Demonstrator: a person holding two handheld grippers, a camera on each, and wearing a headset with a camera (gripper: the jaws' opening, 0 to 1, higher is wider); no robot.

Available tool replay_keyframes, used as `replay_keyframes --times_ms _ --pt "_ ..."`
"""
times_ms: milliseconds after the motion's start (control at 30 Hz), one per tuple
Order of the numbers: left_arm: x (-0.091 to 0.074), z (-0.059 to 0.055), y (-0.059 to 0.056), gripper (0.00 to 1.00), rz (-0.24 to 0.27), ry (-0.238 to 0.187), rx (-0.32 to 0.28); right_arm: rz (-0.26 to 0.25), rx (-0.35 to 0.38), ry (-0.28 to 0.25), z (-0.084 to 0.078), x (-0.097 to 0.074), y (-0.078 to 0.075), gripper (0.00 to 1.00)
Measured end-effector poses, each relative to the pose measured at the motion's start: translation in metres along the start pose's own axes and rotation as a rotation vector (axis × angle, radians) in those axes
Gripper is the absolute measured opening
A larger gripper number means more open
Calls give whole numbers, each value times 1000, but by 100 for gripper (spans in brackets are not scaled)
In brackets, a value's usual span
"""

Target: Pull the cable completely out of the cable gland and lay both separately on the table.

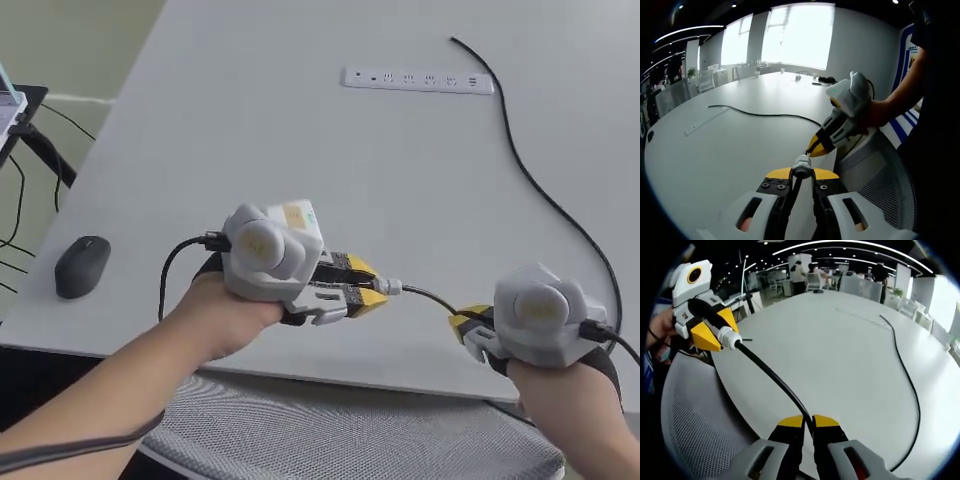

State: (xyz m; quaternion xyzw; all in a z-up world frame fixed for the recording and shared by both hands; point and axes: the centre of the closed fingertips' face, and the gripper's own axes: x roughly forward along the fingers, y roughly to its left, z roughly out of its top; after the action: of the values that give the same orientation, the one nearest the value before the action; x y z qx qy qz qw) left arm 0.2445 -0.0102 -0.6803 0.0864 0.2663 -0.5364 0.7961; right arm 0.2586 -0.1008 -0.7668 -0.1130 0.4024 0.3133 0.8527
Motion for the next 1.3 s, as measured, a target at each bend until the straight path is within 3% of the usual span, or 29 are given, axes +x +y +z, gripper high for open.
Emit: replay_keyframes --times_ms 467,933,1067,1300 --pt "-7 -1 4 15 10 -2 -7 0 -105 -63 6 -12 6 1" --pt "-8 1 4 15 14 -3 -7 2 -108 -83 11 -21 5 6" --pt "-7 2 4 15 12 -5 -8 -5 -159 -109 21 -28 7 10" --pt "-5 3 4 15 11 0 -6 23 -273 -166 46 -38 25 17"
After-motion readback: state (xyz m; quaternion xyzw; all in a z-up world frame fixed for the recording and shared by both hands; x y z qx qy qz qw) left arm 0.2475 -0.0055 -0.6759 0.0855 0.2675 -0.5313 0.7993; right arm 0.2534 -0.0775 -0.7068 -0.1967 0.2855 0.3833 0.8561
